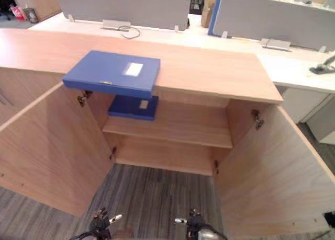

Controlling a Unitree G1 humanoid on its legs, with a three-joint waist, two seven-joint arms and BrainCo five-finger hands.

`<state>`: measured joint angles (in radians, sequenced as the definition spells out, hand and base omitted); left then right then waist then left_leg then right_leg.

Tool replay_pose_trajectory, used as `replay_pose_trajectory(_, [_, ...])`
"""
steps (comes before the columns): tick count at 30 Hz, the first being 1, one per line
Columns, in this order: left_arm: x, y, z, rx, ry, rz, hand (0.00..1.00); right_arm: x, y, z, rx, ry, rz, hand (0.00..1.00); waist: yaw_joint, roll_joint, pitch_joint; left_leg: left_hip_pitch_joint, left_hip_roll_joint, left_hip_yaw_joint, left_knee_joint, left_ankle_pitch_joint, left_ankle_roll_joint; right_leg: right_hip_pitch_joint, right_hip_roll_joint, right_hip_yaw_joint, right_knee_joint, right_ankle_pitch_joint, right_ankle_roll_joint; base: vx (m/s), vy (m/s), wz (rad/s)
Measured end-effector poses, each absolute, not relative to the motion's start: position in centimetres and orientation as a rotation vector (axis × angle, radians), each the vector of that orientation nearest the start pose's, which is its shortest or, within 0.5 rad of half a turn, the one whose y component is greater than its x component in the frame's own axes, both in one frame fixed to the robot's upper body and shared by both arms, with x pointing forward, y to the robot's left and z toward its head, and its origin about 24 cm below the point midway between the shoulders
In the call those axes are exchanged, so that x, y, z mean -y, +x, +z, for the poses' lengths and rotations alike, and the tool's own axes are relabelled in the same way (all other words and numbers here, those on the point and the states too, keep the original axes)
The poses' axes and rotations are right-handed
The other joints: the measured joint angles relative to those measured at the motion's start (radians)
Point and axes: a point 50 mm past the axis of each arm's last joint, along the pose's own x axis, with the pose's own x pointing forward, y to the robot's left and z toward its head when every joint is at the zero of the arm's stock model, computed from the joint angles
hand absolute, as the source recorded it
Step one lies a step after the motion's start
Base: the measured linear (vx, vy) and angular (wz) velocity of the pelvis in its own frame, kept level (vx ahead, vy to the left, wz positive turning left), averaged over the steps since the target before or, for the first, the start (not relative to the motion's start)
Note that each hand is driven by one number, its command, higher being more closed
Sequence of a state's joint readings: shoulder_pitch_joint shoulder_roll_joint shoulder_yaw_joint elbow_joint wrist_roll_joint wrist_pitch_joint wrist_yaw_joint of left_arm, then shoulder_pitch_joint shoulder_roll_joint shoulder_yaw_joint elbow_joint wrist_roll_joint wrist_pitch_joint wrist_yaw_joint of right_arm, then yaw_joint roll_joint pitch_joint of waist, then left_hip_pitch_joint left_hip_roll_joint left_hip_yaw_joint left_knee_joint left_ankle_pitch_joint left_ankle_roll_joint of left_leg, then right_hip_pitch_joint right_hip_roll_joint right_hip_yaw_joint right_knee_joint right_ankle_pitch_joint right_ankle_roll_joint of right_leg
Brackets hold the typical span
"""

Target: Walk over to the cabinet, pick up the folder, carry it to the office cabinet, place the folder inside the office cabinet, then close the office cabinet door

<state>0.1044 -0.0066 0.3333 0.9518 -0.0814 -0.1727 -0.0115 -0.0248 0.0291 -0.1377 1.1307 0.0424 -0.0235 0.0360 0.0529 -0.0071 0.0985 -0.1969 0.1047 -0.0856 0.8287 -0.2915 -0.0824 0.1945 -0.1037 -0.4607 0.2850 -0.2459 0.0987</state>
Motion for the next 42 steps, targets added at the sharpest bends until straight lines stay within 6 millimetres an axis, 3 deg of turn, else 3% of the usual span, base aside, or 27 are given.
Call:
replay_pose_trajectory(2, [-20.1, 11.0, -14.7, -0.849, -0.216, 0.401, 0.00, 15.2, 12.0, -16.2, -1.079, 0.149, -0.094, 0.00, 0.008, 0.007, 0.003, -0.027, 0.042, 0.060, 0.116, 0.041, -0.020, 0.044, 0.007, 0.003, -0.017, -0.006, -0.008, 0.18, 0.119, -0.31])
replay_pose_trajectory(3, [-20.3, 11.1, -14.6, -0.842, -0.216, 0.408, 0.00, 15.2, 12.0, -16.1, -1.074, 0.148, -0.094, 0.00, 0.017, -0.004, 0.005, -0.041, 0.043, 0.104, 0.159, 0.086, -0.026, 0.071, -0.011, 0.006, -0.052, -0.004, -0.010, 0.17, 0.108, -0.25])
replay_pose_trajectory(4, [-20.4, 11.2, -14.6, -0.838, -0.230, 0.422, 0.00, 15.3, 12.2, -16.0, -1.064, 0.147, -0.097, 0.00, 0.023, -0.015, 0.011, -0.073, 0.046, 0.142, 0.193, 0.035, 0.005, 0.084, -0.032, 0.014, -0.080, -0.002, -0.012, 0.17, 0.116, -0.18])
replay_pose_trajectory(5, [-20.4, 11.3, -14.6, -0.836, -0.233, 0.426, 0.00, 15.5, 12.4, -15.9, -1.057, 0.141, -0.102, 0.00, 0.022, -0.005, 0.017, -0.086, 0.045, 0.150, 0.170, -0.024, 0.016, 0.085, -0.040, 0.022, -0.080, -0.002, -0.012, 0.15, 0.164, -0.04])
replay_pose_trajectory(6, [-20.0, 11.4, -14.5, -0.830, -0.247, 0.429, 0.00, 15.8, 12.7, -15.8, -1.048, 0.135, -0.112, 0.00, 0.021, 0.012, 0.027, -0.099, 0.039, 0.152, 0.026, -0.049, 0.035, 0.078, -0.061, 0.029, -0.063, -0.002, -0.012, 0.16, 0.225, 0.05])
replay_pose_trajectory(7, [-19.4, 10.8, -14.8, -0.841, -0.266, 0.440, 0.00, 16.1, 12.9, -15.7, -1.041, 0.146, -0.132, 0.00, 0.023, 0.043, 0.018, -0.082, 0.040, 0.132, -0.188, 0.037, 0.046, 0.063, -0.064, 0.034, -0.044, -0.001, -0.007, 0.14, 0.235, 0.08])
replay_pose_trajectory(9, [-20.3, 10.8, -14.7, -0.840, -0.241, 0.449, 0.00, 14.9, 12.9, -15.8, -1.044, 0.172, -0.109, 0.00, 0.031, 0.002, 0.017, -0.021, -0.015, 0.145, -0.288, 0.078, 0.064, 0.058, -0.089, 0.083, -0.074, 0.027, -0.027, 0.14, 0.177, 0.11])
replay_pose_trajectory(11, [-20.2, 10.8, -14.8, -0.847, -0.233, 0.436, 0.00, 14.6, 13.6, -15.6, -1.025, 0.166, -0.091, 0.00, 0.026, -0.008, 0.011, 0.016, -0.040, 0.155, -0.351, 0.099, 0.076, 0.028, -0.081, 0.118, -0.120, 0.053, -0.035, 0.13, 0.109, 0.12])
replay_pose_trajectory(16, [-20.0, 9.9, -15.2, -0.892, -0.218, 0.419, 0.00, 14.7, 12.6, -15.9, -1.043, 0.162, -0.093, 0.00, 0.020, -0.015, -0.039, 0.094, -0.062, 0.186, -0.488, 0.147, 0.078, 0.030, -0.093, 0.136, -0.148, 0.112, 0.018, 0.10, -0.008, -0.12])
replay_pose_trajectory(20, [-19.9, 9.7, -15.3, -0.904, -0.198, 0.397, 0.00, 15.4, 11.3, -16.2, -1.073, 0.147, -0.105, 0.00, 0.015, -0.016, -0.047, 0.140, -0.067, 0.191, -0.615, 0.213, 0.079, 0.013, -0.095, 0.137, -0.156, 0.146, 0.022, 0.04, -0.076, -0.06])
replay_pose_trajectory(23, [-19.6, 9.7, -15.4, -0.907, -0.201, 0.389, 0.00, 16.3, 11.0, -16.2, -1.077, 0.121, -0.115, 0.00, 0.016, -0.002, -0.046, 0.165, -0.064, 0.202, -0.641, 0.221, 0.079, -0.047, -0.111, 0.156, -0.024, 0.145, 0.022, 0.02, 0.041, -0.17])
replay_pose_trajectory(24, [-19.3, 9.8, -15.3, -0.904, -0.204, 0.384, 0.00, 16.7, 11.2, -16.1, -1.068, 0.108, -0.116, 0.00, 0.017, 0.006, -0.034, 0.198, -0.065, 0.208, -0.655, 0.221, 0.079, -0.100, -0.132, 0.191, 0.111, 0.144, 0.022, 0.01, 0.085, -0.21])
replay_pose_trajectory(25, [-19.5, 9.8, -15.3, -0.901, -0.201, 0.386, 0.00, 16.6, 11.6, -15.9, -1.044, 0.097, -0.108, 0.00, 0.017, -0.001, -0.025, 0.225, -0.073, 0.214, -0.666, 0.217, 0.087, -0.159, -0.169, 0.214, 0.259, 0.146, 0.018, 0.00, 0.132, -0.18])
replay_pose_trajectory(27, [-19.8, 9.7, -15.2, -0.898, -0.196, 0.393, 0.00, 16.4, 11.5, -15.8, -1.038, 0.083, -0.090, 0.00, 0.010, -0.011, -0.022, 0.249, -0.094, 0.225, -0.670, 0.207, 0.104, -0.206, -0.219, 0.226, 0.394, 0.132, -0.017, -0.02, 0.103, -0.08])
replay_pose_trajectory(28, [-19.8, 9.6, -15.3, -0.900, -0.196, 0.393, 0.00, 15.9, 11.7, -15.8, -1.036, 0.065, -0.056, 0.00, 0.009, -0.013, -0.024, 0.255, -0.099, 0.231, -0.670, 0.198, 0.111, -0.222, -0.232, 0.219, 0.385, 0.107, -0.018, -0.04, 0.062, -0.10])
replay_pose_trajectory(30, [-19.8, 9.6, -15.3, -0.900, -0.197, 0.395, 0.00, 15.3, 11.9, -15.7, -1.029, 0.064, -0.025, 0.00, 0.006, -0.012, -0.025, 0.251, -0.094, 0.230, -0.668, 0.184, 0.108, -0.243, -0.214, 0.216, 0.289, 0.074, -0.008, -0.02, 0.015, -0.10])
replay_pose_trajectory(31, [-19.8, 9.6, -15.3, -0.900, -0.197, 0.398, 0.00, 15.1, 12.0, -15.8, -1.030, 0.069, -0.021, 0.00, 0.003, -0.012, -0.025, 0.248, -0.085, 0.226, -0.666, 0.182, 0.101, -0.241, -0.181, 0.217, 0.189, 0.073, -0.006, 0.01, -0.036, -0.01])
replay_pose_trajectory(32, [-19.9, 9.6, -15.3, -0.902, -0.197, 0.399, 0.00, 15.0, 11.9, -15.8, -1.032, 0.071, -0.019, 0.00, 0.002, -0.014, -0.026, 0.244, -0.081, 0.221, -0.664, 0.180, 0.095, -0.234, -0.163, 0.219, 0.127, 0.084, -0.017, 0.02, -0.125, 0.17])
replay_pose_trajectory(33, [-20.2, 9.4, -15.3, -0.903, -0.188, 0.407, 0.00, 14.8, 11.7, -15.9, -1.043, 0.075, -0.010, 0.00, -0.005, -0.033, -0.035, 0.236, -0.087, 0.207, -0.655, 0.174, 0.081, -0.216, -0.143, 0.213, 0.039, 0.114, -0.026, 0.02, -0.139, 0.23])
replay_pose_trajectory(34, [-20.3, 9.3, -15.3, -0.907, -0.190, 0.410, 0.00, 14.7, 11.6, -15.9, -1.047, 0.075, -0.009, 0.00, -0.007, -0.038, -0.040, 0.235, -0.085, 0.199, -0.651, 0.172, 0.077, -0.209, -0.143, 0.206, 0.023, 0.108, -0.007, 0.08, -0.199, 0.41])
replay_pose_trajectory(37, [-19.9, 8.9, -15.6, -0.924, -0.225, 0.439, 0.00, 15.0, 11.3, -16.1, -1.064, 0.066, -0.010, 0.00, -0.010, -0.021, -0.057, 0.232, -0.045, 0.153, -0.651, 0.181, 0.045, -0.173, -0.093, 0.155, -0.030, 0.100, -0.013, 0.12, -0.192, 0.31])
replay_pose_trajectory(41, [-20.2, 8.9, -15.5, -0.912, -0.254, 0.480, 0.00, 15.0, 11.4, -16.2, -1.072, 0.080, -0.018, 0.00, -0.007, -0.012, -0.056, 0.174, 0.037, 0.122, -0.513, 0.102, 0.007, -0.129, -0.008, 0.117, -0.078, 0.084, -0.038, 0.11, -0.160, 0.13])
replay_pose_trajectory(42, [-20.3, 9.0, -15.4, -0.903, -0.258, 0.486, 0.00, 15.0, 11.5, -16.2, -1.069, 0.103, -0.038, 0.00, -0.007, -0.009, -0.048, 0.132, 0.064, 0.113, -0.403, 0.069, 0.006, -0.109, 0.016, 0.112, -0.088, 0.078, -0.046, 0.13, -0.121, -0.06])
